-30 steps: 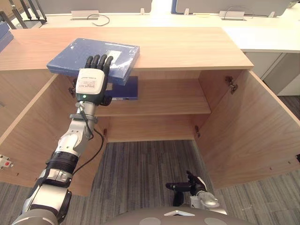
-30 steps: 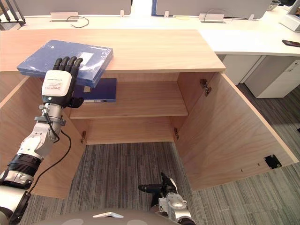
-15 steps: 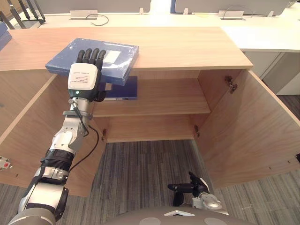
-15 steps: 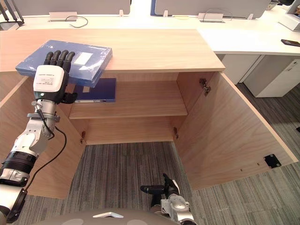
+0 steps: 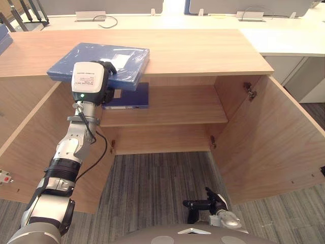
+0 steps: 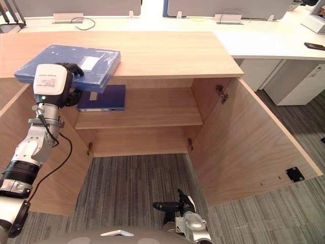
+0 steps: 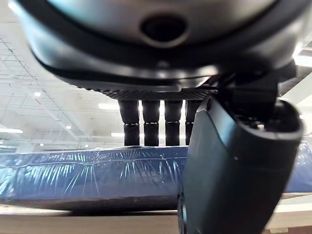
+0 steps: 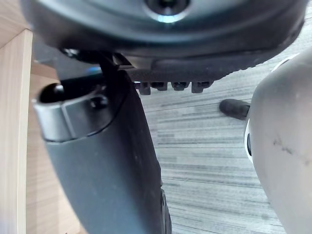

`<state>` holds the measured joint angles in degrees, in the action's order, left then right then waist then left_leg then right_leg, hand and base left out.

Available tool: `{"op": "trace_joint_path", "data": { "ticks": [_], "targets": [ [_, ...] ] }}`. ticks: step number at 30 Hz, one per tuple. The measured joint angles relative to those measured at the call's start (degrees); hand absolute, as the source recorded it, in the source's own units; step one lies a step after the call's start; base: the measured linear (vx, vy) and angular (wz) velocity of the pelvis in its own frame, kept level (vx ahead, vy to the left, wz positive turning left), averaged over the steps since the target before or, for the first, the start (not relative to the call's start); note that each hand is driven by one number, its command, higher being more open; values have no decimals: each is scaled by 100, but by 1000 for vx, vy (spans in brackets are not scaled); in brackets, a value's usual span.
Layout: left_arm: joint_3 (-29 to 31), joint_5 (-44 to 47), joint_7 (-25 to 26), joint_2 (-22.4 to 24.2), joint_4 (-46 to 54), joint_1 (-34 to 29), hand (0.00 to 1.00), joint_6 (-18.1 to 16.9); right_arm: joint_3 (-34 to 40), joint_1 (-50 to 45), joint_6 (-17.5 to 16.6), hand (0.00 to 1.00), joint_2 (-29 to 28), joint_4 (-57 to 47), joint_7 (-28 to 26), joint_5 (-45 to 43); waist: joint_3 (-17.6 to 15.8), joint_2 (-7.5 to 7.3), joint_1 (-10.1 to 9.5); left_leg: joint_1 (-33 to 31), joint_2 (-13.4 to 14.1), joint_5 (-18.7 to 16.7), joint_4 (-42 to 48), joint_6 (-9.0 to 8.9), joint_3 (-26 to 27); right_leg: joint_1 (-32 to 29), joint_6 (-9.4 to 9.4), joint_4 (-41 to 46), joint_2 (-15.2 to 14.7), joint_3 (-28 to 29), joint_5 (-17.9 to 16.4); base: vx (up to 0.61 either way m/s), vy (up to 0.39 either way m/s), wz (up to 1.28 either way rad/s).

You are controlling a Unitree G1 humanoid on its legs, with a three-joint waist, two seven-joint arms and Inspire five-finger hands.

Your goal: Walk over to the cabinet, pick up the folder, carry it to the office cabinet, place the folder inside the office cabinet, then close the office cabinet door

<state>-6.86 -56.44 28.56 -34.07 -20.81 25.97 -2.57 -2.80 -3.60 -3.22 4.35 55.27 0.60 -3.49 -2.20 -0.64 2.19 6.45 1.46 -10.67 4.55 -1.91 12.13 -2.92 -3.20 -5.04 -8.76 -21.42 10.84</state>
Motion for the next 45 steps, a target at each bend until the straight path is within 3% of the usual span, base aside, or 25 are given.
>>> {"op": "trace_joint_path", "data": {
  "ticks": [6, 17, 20, 30, 34, 37, 45],
  "targets": [
    [0, -2, -7, -23, -2, 142, 0, 20, -1, 1, 0, 100, 5, -42, 1, -4, -8, 13, 104, 0, 2, 0, -1, -1, 3, -1, 0, 0, 0, 4, 0, 0, 0, 0],
    [-8, 6, -44, -5, 124, 118, 0, 25, -3, -4, 0, 100, 12, -50, 1, -21, -16, 24, 107, -4, 9, -1, -17, -1, 0, -11, 1, 0, 4, -1, -1, 0, 0, 0],
    [-5, 72, -56, 31, 471, 14, 0, 29, -1, -6, 1, 100, 12, -49, 0, -21, -17, 26, 95, -4, 8, 0, -24, 0, -15, -9, 1, 0, 1, -12, 0, 0, 0, 1],
    [-144, 551, -111, 771, 2137, -5, 0, 12, -17, -44, 3, 100, -1, -37, 4, -18, -6, 13, -89, -116, -27, 34, 48, 37, -154, -9, -1, 4, -74, -53, 9, -11, 8, 8],
    [-321, 998, -126, 1163, 2926, -4, 0, -236, -20, -41, 10, 100, -2, 11, 2, -18, 20, 11, -144, -192, -101, 46, 139, 53, -213, -12, -18, 4, -166, -62, 30, -42, 27, 6],
    [-429, 1421, -130, 1201, 3204, -2, 0, -492, -70, -51, 24, 100, -3, 32, 4, -20, 107, 8, -192, -199, -106, 55, 144, 64, -233, -9, -16, 5, -173, -65, 31, -47, 5, 4],
    [-426, 2426, -134, 1420, 3495, 40, 0, -675, -131, -64, 39, 100, -12, 147, -5, -25, 260, -37, -203, -231, -102, 68, 236, 85, -335, 74, -7, 4, -193, -136, 37, -77, -11, 6]
  ]
}}
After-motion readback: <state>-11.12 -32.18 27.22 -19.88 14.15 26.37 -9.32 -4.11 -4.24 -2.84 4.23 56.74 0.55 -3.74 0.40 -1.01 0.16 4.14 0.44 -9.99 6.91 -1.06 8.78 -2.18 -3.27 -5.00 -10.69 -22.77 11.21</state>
